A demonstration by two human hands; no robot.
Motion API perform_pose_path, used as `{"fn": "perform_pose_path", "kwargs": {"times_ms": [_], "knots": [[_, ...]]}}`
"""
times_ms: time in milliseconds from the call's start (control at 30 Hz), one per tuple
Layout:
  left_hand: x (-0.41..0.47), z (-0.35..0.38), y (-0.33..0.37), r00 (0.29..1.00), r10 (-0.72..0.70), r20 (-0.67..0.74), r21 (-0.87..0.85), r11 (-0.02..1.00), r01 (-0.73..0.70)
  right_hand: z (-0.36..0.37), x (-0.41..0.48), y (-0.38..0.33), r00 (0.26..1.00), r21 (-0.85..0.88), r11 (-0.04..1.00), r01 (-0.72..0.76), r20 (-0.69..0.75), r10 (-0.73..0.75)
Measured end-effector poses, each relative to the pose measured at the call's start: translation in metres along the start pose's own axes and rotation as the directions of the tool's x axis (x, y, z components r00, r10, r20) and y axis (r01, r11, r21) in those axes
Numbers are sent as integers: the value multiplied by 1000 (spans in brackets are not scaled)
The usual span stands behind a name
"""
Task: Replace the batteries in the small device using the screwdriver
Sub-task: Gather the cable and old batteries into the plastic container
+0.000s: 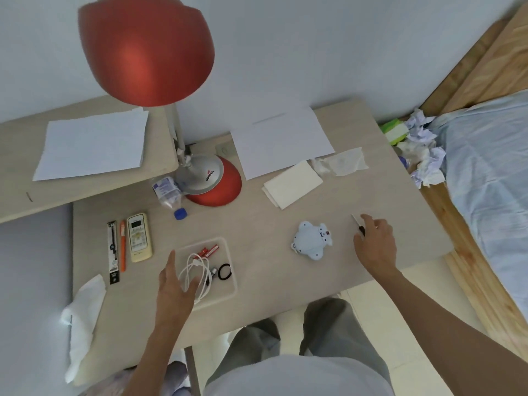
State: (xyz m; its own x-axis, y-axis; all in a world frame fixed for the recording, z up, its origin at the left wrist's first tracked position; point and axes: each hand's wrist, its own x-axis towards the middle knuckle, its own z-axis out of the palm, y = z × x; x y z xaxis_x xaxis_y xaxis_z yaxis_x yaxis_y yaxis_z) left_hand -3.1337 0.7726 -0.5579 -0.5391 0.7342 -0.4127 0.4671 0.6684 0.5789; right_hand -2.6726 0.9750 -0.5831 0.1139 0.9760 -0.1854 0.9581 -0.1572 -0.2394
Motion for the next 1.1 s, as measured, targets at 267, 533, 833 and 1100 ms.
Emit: {"fn": "perform_pose_path", "kwargs": {"times_ms": [267,533,833,1100], "knots": [[-4,2,3,999,-14,-44,-21,1000,13,18,-2,6,993,3,999,-35,112,34],[-4,5,-7,995,-19,-94,-138,990,6,21,-23,-2,968,251,949,-190,209,139],[-5,-9,19,1000,-1,-11,-254,967,-2,-19,-56,-43,869,721,504,-476,297,397],[-28,-35,91,983,139,117,-403,911,-81,-92,-98,-110,875,889,128,-440,392,286]]}}
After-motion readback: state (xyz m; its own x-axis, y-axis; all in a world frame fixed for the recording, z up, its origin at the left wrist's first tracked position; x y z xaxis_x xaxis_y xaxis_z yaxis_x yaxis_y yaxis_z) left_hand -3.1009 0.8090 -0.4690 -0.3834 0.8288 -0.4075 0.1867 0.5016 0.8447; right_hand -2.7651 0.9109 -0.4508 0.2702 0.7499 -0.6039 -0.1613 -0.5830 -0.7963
